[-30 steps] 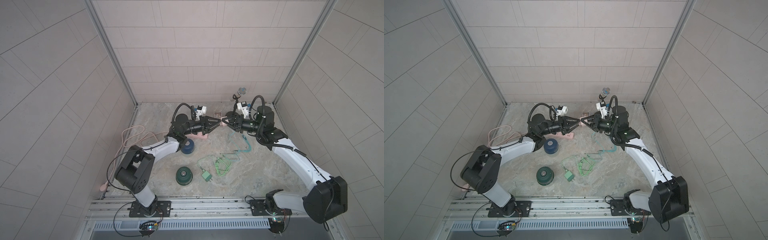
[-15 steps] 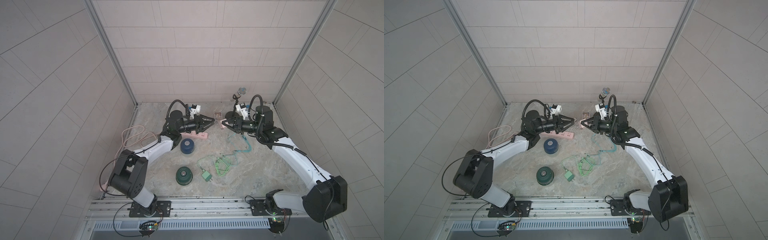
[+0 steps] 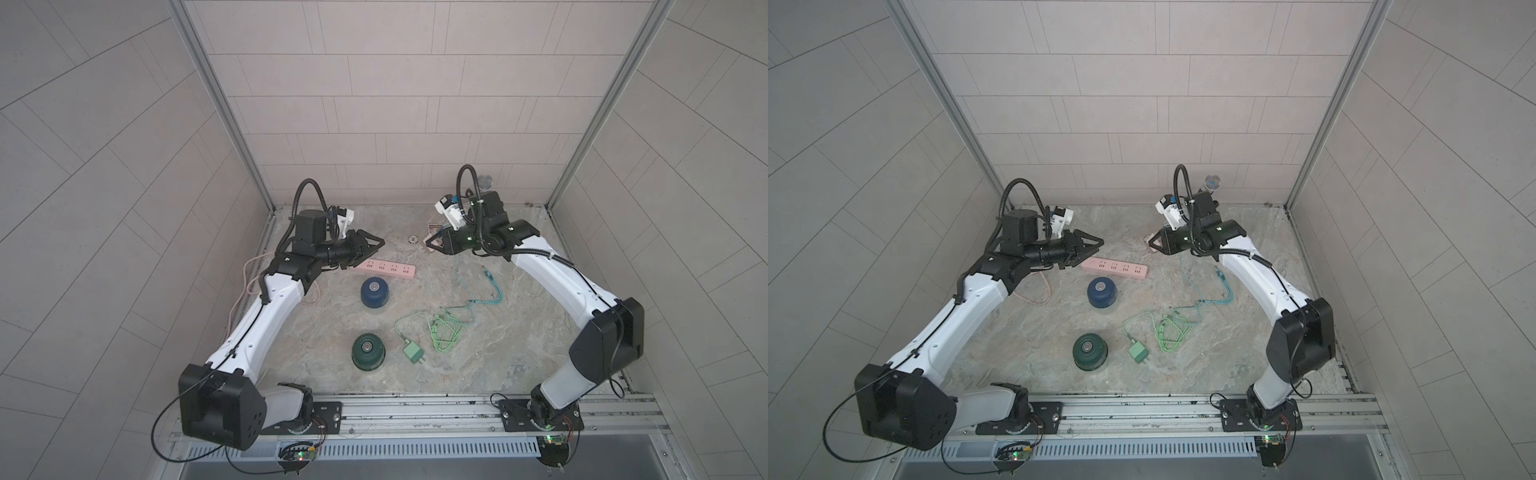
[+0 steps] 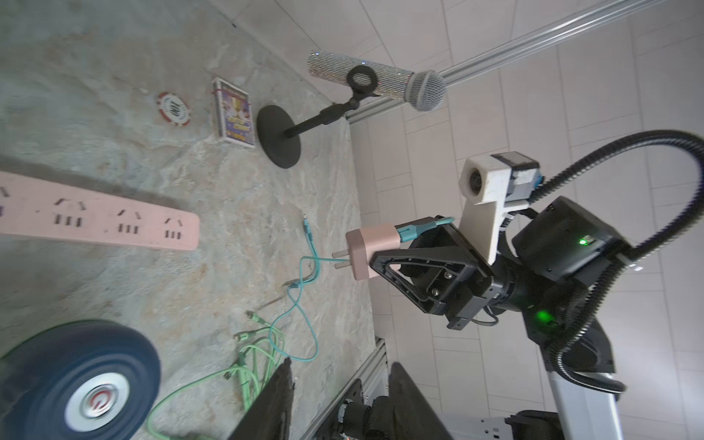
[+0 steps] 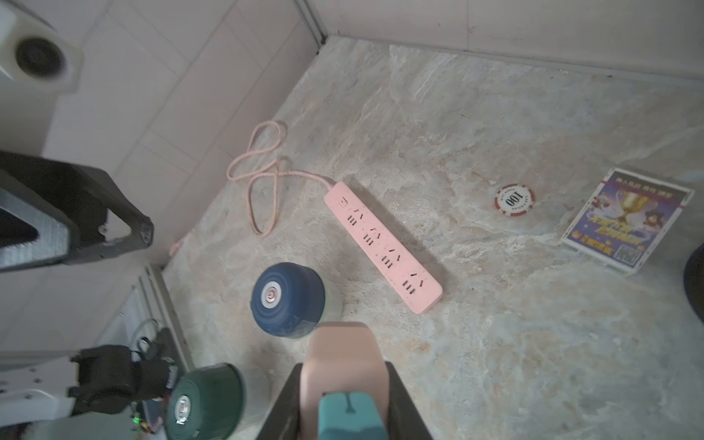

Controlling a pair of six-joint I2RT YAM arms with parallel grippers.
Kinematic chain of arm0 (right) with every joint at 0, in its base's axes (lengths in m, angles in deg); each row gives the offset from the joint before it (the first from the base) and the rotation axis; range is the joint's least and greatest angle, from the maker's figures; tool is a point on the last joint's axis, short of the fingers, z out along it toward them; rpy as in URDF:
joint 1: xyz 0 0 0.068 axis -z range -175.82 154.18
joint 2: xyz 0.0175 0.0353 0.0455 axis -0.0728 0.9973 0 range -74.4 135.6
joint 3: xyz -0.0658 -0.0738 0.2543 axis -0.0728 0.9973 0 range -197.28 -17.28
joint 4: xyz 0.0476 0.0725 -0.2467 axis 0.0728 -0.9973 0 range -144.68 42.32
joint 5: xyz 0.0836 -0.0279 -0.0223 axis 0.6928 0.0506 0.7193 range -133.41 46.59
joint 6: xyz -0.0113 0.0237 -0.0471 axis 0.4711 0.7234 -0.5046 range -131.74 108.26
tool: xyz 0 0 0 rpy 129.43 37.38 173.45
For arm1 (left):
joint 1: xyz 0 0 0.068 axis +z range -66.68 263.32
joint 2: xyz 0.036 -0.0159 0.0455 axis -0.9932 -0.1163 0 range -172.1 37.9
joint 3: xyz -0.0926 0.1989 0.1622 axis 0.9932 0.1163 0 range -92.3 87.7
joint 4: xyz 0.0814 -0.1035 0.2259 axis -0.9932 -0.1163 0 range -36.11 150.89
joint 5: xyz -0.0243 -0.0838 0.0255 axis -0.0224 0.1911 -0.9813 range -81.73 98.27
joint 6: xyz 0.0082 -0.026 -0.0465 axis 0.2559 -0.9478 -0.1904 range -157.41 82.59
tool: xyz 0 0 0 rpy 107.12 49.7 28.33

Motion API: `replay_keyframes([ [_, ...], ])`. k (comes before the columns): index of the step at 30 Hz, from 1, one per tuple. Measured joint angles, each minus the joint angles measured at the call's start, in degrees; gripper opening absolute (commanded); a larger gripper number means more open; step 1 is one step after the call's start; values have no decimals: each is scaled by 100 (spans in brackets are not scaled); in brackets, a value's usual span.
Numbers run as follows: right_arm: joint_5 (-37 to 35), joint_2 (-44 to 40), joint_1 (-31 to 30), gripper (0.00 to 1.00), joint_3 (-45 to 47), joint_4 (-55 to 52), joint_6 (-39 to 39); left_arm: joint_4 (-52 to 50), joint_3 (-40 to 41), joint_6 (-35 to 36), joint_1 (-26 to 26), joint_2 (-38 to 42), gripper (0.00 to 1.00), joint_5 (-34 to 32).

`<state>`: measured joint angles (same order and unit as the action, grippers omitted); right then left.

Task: Charge the cordless meat grinders
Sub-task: Pick up the plug from the center of the board, then insert the plug into the socket.

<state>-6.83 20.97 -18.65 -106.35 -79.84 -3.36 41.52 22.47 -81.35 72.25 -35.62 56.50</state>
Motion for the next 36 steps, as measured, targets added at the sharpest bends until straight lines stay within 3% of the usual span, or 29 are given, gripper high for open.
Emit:
replay_keyframes([
  [12, -105, 1853, -664, 0, -1165, -437, -2804, -833, 337, 481, 925, -9, 45, -184],
  [17, -46, 2885, -850, 0, -2382, -973, -3816, -975, 387, 581, 1108, -98, 45, -138],
  [22, -85, 3738, -866, 0, -3482, -1495, -4339, -1108, 468, 693, 1180, -181, 45, -66],
  [36, -470, 4061, -846, 0, -3703, -1821, -4898, -1134, 671, 785, 1266, -258, 45, 17],
])
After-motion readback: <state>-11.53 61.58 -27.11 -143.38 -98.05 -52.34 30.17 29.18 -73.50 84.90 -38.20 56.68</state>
